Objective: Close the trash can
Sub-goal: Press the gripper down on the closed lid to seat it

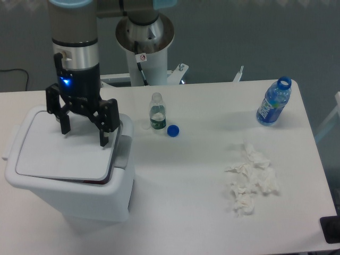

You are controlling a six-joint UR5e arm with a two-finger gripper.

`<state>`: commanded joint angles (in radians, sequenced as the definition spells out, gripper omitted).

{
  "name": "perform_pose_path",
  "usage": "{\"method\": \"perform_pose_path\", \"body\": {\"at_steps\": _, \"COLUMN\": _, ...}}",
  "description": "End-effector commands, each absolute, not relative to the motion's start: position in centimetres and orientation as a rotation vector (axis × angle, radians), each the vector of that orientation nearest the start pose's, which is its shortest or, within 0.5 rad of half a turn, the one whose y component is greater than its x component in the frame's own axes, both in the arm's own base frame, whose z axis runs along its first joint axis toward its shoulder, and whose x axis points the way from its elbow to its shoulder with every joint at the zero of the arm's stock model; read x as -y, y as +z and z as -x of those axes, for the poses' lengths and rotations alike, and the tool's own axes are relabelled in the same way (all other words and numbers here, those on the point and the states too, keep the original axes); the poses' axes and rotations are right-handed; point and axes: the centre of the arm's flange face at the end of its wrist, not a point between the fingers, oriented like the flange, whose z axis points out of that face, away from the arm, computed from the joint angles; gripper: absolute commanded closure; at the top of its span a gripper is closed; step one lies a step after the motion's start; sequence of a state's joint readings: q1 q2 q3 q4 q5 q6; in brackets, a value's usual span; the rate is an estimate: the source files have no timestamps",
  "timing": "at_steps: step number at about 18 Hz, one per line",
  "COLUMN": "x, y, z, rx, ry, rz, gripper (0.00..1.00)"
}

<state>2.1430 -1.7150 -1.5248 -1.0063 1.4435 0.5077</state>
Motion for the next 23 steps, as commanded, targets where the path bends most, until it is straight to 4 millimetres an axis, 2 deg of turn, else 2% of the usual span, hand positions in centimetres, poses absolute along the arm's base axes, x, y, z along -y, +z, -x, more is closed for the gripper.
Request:
{"method": "perform_pose_path", "body": {"at_steps": 8, "x": -57.4, "y": 49.29, "z": 19.82, "rx": 0.035, "ry": 0.175, "rz": 2.686, "gripper": 0.0}}
{"method": "perform_pose_path", "body": {"at_steps": 19, "x": -57.33, "y": 49.44, "z": 19.88, "rx": 0.037, "ry": 0.176, "rz": 2.685, "gripper": 0.0}}
{"method": "perform_pose_path", "body": {"at_steps": 23, "x": -56.9, "y": 50.25, "z": 20.3, "rx": 0.049, "ry": 0.181, "rz": 2.674, "gripper": 0.0}}
